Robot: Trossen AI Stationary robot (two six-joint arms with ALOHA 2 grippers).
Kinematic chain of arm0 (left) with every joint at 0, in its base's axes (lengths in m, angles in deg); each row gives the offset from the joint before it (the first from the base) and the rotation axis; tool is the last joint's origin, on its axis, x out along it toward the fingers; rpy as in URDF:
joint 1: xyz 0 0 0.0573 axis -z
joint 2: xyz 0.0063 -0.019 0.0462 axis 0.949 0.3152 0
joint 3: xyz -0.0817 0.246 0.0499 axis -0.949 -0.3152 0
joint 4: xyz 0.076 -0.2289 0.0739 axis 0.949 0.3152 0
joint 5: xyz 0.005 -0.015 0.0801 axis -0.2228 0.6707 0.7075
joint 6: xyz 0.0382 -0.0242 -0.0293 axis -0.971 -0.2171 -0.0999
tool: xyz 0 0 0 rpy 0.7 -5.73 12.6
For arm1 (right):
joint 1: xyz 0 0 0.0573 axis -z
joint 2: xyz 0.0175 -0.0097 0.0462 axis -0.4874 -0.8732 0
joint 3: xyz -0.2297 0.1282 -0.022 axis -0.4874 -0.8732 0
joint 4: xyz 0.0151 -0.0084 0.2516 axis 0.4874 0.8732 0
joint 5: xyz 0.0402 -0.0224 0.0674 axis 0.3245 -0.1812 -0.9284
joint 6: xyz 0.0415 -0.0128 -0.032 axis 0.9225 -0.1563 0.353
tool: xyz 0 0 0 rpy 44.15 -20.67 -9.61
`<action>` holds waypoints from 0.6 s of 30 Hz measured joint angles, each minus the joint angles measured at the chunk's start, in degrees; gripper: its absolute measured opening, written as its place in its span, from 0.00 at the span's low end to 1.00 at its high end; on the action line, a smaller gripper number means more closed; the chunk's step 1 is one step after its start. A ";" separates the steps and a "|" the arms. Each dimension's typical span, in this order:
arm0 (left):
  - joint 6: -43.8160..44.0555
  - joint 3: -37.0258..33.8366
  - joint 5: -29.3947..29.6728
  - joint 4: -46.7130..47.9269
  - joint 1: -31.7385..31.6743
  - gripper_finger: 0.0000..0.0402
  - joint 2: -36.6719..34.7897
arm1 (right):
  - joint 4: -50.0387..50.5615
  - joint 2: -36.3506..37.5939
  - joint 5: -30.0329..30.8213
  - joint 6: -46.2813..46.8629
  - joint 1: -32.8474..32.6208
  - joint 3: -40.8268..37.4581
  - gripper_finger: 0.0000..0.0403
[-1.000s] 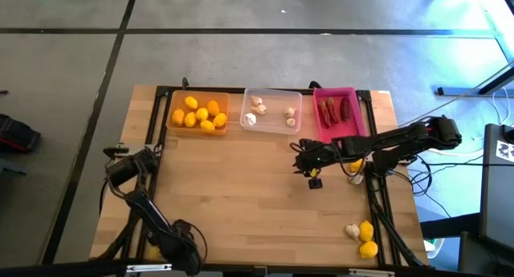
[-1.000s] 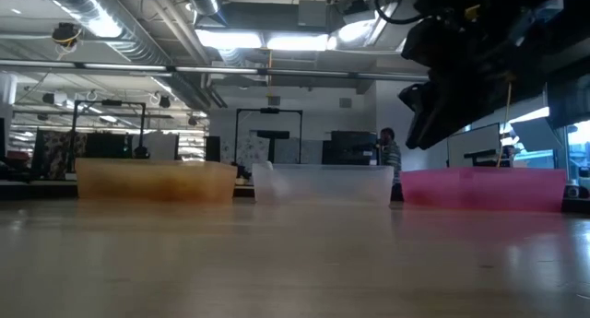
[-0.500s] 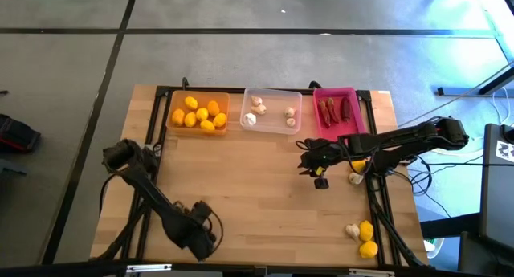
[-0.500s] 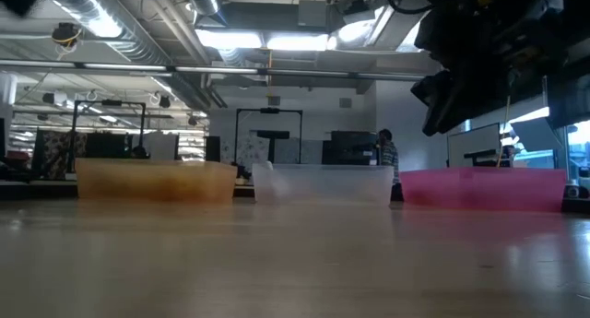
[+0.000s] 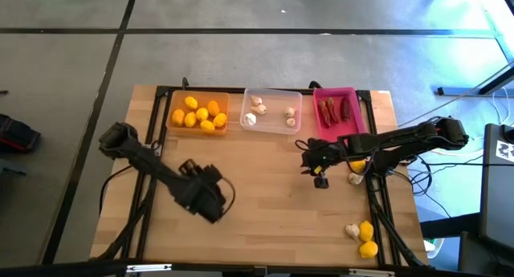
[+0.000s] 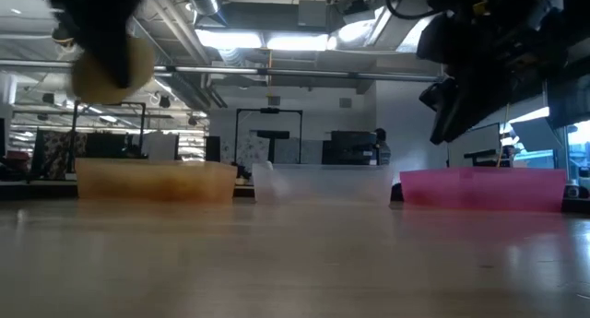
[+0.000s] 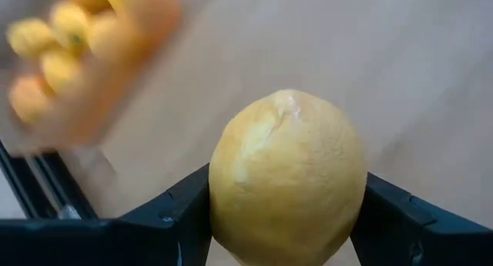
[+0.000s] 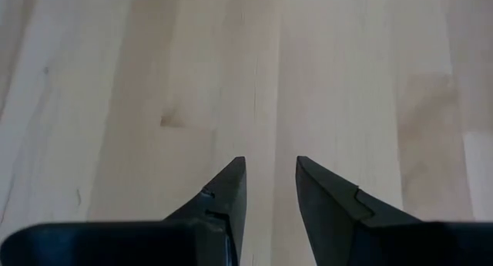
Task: Sort produce into baskets
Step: Put the yellow lemon into the orange bin
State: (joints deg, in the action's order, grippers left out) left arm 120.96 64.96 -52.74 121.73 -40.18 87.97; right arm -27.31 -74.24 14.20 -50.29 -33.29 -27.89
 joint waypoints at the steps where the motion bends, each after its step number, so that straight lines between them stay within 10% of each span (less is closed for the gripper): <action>1: -1.72 0.00 1.45 -0.35 -1.26 0.58 -0.49 | 1.08 0.00 0.00 0.42 0.00 0.00 0.27; 10: -20.44 0.00 16.84 -1.60 -12.22 0.58 -5.58 | 3.47 -0.02 4.78 1.64 0.01 0.00 0.27; 18: -32.31 -5.47 15.63 -6.41 -23.98 0.58 -14.87 | 3.95 -0.02 9.90 2.25 0.02 0.00 0.27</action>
State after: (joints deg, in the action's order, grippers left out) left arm 88.65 59.49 -37.11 115.31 -64.16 73.10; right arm -23.35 -74.26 24.10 -48.04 -33.27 -27.89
